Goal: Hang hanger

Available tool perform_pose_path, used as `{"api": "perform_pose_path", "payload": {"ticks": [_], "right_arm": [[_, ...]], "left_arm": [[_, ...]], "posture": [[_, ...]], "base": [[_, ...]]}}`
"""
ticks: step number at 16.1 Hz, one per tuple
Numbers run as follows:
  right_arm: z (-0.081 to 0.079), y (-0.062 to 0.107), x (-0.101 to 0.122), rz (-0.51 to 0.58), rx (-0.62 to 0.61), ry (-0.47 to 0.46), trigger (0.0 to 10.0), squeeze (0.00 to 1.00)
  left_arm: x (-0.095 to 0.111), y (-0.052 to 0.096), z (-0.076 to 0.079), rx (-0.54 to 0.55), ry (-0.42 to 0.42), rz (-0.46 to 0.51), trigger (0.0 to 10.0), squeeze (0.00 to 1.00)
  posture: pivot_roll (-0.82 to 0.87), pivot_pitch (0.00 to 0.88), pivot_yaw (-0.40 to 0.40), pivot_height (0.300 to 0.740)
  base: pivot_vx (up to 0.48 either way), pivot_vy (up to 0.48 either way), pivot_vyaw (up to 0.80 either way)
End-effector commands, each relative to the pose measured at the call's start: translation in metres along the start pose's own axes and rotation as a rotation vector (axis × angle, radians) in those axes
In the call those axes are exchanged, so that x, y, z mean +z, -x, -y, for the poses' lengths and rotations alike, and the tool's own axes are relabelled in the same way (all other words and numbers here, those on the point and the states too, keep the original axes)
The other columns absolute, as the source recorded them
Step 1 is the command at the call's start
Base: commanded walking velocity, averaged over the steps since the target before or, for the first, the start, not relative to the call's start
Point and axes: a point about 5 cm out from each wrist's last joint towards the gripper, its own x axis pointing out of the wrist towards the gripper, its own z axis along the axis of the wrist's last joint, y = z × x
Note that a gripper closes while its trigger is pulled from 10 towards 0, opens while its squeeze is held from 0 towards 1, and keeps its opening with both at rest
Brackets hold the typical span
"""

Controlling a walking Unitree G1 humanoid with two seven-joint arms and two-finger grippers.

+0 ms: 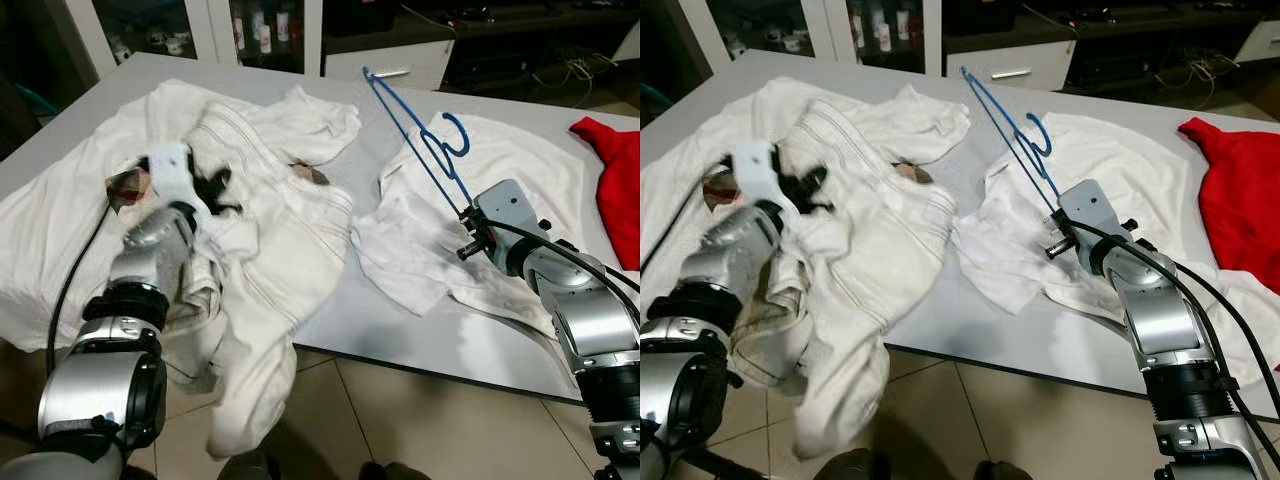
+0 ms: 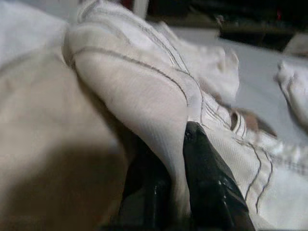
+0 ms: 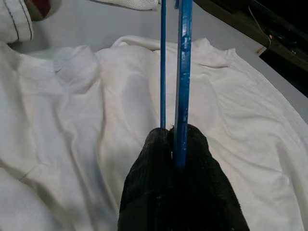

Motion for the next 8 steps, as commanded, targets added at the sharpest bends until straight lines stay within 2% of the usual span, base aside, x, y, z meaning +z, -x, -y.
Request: {"api": "perform_pose_path", "payload": {"ticks": [1,2,3,6,8], "right_arm": [[0.004,0.001,0.007,0.024,-0.021,-0.01,10.0,0.0],[0.004,0.001,0.007,0.024,-0.02,-0.011,10.0,0.0],[0.003,0.001,0.007,0.025,-0.018,-0.012,10.0,0.0],[-0.002,-0.003,0.009,0.033,-0.008,-0.016,10.0,0.0],[-0.005,-0.005,0.012,0.042,-0.006,-0.022,10.0,0.0]], "left_arm": [[-0.017,0.001,0.005,-0.045,-0.019,-0.07,10.0,0.0],[-0.019,0.002,0.006,-0.059,-0.043,-0.057,10.0,0.0],[-0.02,0.004,0.006,-0.05,-0.062,-0.017,10.0,1.0],[-0.018,0.008,0.003,0.015,-0.024,0.091,10.0,1.0],[-0.01,0.013,0.006,0.005,-0.064,0.218,10.0,1.0]], "posture": [[0.09,0.047,0.007,0.74],[0.09,0.047,0.004,0.74],[0.09,0.046,0.001,0.74],[0.1,0.044,-0.008,0.74],[0.1,0.041,-0.019,0.74]], "base": [[0.0,0.0,0.0],[0.0,0.0,0.0],[0.0,0.0,0.0],[0.0,0.0,0.0],[0.0,0.0,0.0]]}}
